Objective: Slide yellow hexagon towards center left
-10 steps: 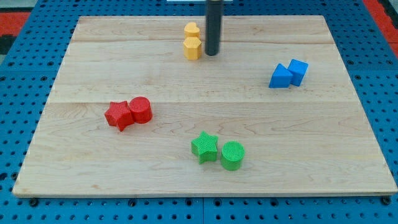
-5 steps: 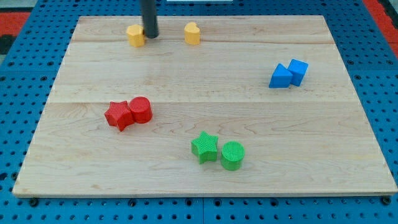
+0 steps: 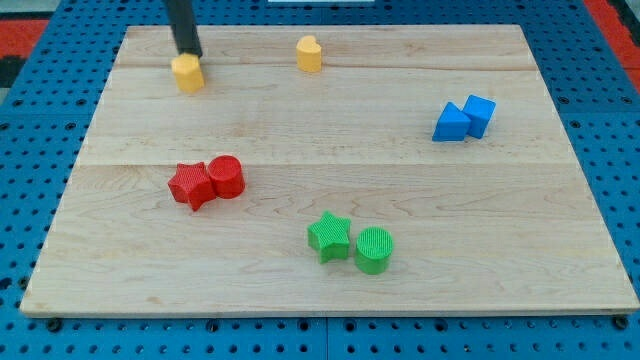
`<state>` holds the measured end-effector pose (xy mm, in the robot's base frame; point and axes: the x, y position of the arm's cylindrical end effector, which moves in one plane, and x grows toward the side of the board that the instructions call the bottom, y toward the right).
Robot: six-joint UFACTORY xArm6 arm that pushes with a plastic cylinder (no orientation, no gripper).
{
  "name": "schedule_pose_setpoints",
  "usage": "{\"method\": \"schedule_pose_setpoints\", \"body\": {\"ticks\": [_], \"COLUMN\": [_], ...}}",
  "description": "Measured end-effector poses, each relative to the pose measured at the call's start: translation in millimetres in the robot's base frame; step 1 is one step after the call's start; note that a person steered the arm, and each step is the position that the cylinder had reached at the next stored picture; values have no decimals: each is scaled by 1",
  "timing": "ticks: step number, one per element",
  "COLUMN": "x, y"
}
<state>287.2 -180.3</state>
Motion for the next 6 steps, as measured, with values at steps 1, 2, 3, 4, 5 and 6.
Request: {"method": "schedule_pose_setpoints", "body": {"ticks": [1,2,3,4,5,6], "x": [56,71,68,107,117,117], "y": [3,19,79,99,50,12]}}
